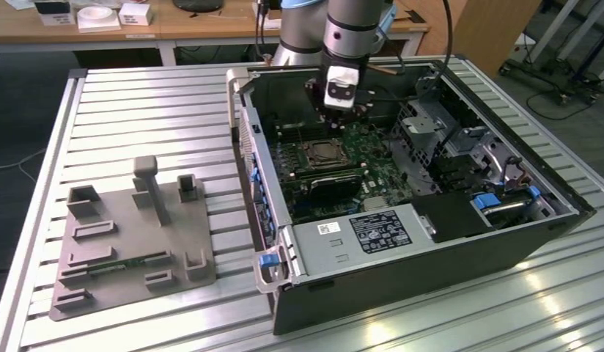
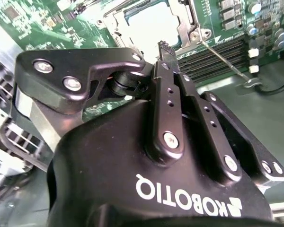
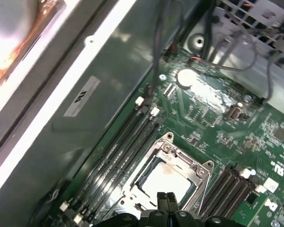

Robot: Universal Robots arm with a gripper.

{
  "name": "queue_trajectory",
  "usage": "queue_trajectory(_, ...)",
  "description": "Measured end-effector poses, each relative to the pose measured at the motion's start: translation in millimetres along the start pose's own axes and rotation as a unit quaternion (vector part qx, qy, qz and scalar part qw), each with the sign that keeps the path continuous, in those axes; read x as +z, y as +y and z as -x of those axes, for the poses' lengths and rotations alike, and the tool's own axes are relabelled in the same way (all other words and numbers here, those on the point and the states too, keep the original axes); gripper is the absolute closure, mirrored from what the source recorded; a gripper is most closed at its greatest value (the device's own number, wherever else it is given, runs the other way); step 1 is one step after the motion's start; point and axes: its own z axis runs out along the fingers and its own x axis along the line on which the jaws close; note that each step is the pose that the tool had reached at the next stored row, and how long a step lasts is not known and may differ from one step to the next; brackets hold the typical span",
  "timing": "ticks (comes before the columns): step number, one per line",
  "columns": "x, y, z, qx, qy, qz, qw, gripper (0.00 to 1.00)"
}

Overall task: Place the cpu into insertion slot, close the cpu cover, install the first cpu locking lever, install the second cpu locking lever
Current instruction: 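Install the first cpu locking lever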

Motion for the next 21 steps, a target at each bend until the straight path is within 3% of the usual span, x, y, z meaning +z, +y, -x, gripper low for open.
queue_trajectory(6, 0.1, 0.0, 0.0, -0.047, 0.0024, -0.0003, 0.9989, 0.90)
queue_trajectory(14, -5.6, -3.9, -3.4, -0.051, 0.0026, -0.0003, 0.9987, 0.90)
queue_trajectory(21, -8.7, -13.1, -10.7, -0.053, 0.0027, -0.0003, 0.9986, 0.90)
